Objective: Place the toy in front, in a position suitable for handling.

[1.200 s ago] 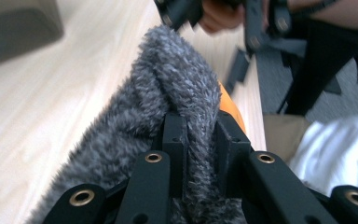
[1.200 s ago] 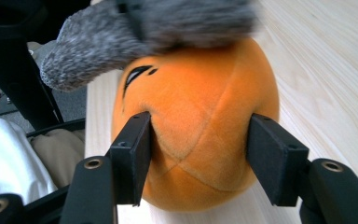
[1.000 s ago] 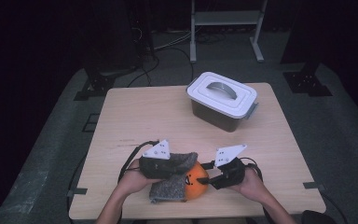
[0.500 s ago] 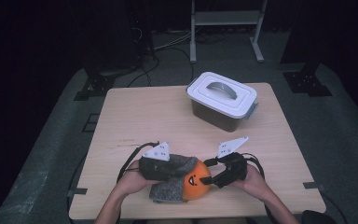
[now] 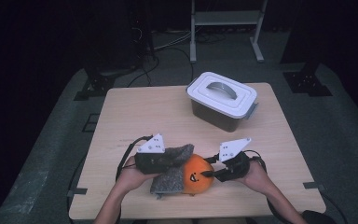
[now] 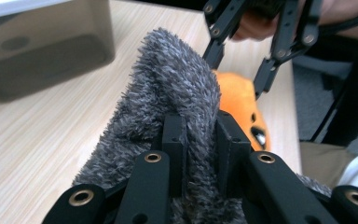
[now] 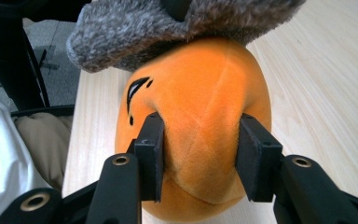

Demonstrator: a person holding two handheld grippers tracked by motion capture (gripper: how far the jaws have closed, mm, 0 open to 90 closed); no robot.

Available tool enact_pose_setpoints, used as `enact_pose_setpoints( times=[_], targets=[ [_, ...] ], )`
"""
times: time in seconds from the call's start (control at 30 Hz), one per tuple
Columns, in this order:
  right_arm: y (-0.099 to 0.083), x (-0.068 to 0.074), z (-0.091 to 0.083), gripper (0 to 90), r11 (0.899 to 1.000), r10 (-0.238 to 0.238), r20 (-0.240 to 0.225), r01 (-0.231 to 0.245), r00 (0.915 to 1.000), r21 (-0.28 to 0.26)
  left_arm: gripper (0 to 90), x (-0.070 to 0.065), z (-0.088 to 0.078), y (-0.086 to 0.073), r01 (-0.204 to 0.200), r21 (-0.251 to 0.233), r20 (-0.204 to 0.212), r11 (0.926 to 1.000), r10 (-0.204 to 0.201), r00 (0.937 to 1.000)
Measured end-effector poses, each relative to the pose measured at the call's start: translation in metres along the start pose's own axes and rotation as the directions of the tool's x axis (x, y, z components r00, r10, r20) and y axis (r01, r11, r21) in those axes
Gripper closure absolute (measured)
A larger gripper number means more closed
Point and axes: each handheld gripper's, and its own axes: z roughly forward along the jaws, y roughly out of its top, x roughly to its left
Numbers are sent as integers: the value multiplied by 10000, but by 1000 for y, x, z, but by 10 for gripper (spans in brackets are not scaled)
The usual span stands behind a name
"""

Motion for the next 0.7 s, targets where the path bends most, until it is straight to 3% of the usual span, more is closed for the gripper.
enact_pose_setpoints(
  times=[0.1, 0.17, 0.23, 0.27, 0.3, 0.4, 0.47, 0.53, 0.63, 0.7],
  targets=[
    [-9, -8, 0, 527, 9987, 516, -29, -516, 9987, -10, 765, -1, 13, -8, 185, 224, 337, 9996, -193, 9992],
    [-17, -14, -1, 485, 9927, 1201, 72, -1202, 9927, 112, 765, -4, 19, -9, 211, 286, 636, 9994, -229, 9977],
    [-22, -20, -3, 452, 9799, 1973, 313, -1981, 9798, 229, 766, -9, 24, -8, 42, 402, 1003, 9992, -82, 9949],
    [-24, -23, -5, 446, 9687, 2449, 364, -2461, 9689, 320, 766, -11, 25, -7, -1, 444, 1244, 9990, -54, 9922],
    [-26, -24, -7, 440, 9638, 2630, 438, -2645, 9638, 330, 765, -14, 27, -6, -28, 509, 1396, 9987, -43, 9902],
    [-28, -22, -12, 390, 9575, 2848, 185, -2853, 9584, 416, 765, -19, 29, -5, -180, 665, 1650, 9976, 68, 9863],
    [-28, -15, -16, 338, 9621, 2693, -59, -2687, 9630, 467, 766, -22, 30, -4, -202, 689, 1872, 9974, 70, 9823],
    [-27, -12, -16, 319, 9613, 2737, -361, -2721, 9611, 441, 766, -23, 32, -2, -281, 736, 2075, 9969, 123, 9782],
    [-25, -9, -8, 295, 9641, 2617, -259, -2601, 9648, 529, 765, -25, 33, 0, -308, 792, 2100, 9964, 135, 9776],
    [-24, -8, -4, 370, 9635, 2657, -89, -2652, 9640, 371, 765, -23, 30, 0, -298, 753, 1907, 9967, 149, 9815]
  ],
)
